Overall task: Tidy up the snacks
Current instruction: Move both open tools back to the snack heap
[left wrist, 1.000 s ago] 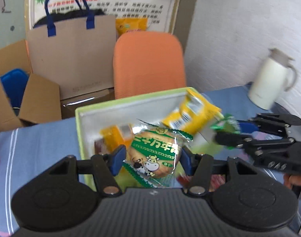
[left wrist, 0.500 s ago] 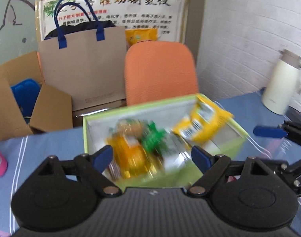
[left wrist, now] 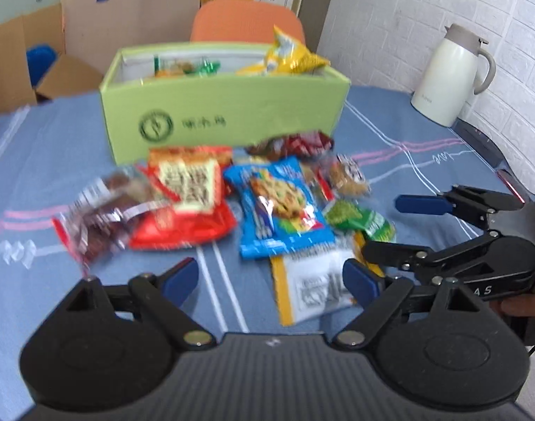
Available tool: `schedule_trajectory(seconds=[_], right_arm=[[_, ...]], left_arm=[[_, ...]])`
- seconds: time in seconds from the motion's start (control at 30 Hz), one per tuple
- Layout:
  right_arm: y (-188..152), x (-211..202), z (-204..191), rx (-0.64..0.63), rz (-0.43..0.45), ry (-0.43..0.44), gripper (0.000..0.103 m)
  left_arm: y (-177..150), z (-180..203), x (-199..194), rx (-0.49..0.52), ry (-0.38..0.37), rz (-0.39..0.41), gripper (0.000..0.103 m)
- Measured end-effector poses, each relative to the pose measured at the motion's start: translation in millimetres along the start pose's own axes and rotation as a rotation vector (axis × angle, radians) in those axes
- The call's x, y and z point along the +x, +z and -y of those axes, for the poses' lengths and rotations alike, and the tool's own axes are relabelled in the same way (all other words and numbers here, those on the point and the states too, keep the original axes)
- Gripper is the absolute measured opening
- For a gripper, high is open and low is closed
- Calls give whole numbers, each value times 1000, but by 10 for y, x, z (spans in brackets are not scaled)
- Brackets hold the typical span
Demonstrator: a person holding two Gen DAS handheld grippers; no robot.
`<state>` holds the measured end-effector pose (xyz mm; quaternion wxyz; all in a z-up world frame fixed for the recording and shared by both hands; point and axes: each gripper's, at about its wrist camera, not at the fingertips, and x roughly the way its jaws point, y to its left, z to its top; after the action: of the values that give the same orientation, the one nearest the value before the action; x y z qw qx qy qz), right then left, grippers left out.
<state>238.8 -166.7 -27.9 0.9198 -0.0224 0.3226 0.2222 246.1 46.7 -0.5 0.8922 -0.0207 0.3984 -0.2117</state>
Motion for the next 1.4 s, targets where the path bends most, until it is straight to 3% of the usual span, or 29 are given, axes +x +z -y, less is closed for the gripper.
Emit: schedule_trajectory(seconds=[0.1, 0.2, 0.3, 0.4, 0.53, 0.63, 0.7, 0.9, 1.07, 1.3, 1.4], right_arm=[[-23, 53, -52, -10, -12, 20, 72], [-46, 30, -29, -13, -13, -4, 72], [-97, 24, 114, 11, -42, -71, 79], [-133, -41, 251, 66, -39, -77, 79], [-116, -189, 147, 30, -20, -57, 79], [-129, -283, 31, -2, 1, -41, 79], [-97, -301, 43, -10, 10, -64, 79], [4, -413, 346, 34, 49, -166, 79], [-115, -511, 514, 132, 60, -133, 83], [-155, -346, 438, 133, 17, -53, 83], [-84, -260, 330, 107, 17, -23, 84]], left_arm=[[12, -36, 75, -71, -50, -24, 88], [26, 57, 124, -67, -4, -10, 88], [40, 187, 218, -26, 31, -17, 88], [40, 251, 252, -9, 34, -21, 88], [-7, 195, 198, -32, -4, -31, 88], [-18, 154, 153, -64, -104, -48, 88], [-22, 224, 93, -23, -124, -38, 88], [88, 419, 250, -19, -57, -73, 88], [10, 675, 436, 29, 78, -69, 92], [-160, 251, 120, 48, 118, -91, 96], [-232, 50, -71, 74, 103, -84, 94]])
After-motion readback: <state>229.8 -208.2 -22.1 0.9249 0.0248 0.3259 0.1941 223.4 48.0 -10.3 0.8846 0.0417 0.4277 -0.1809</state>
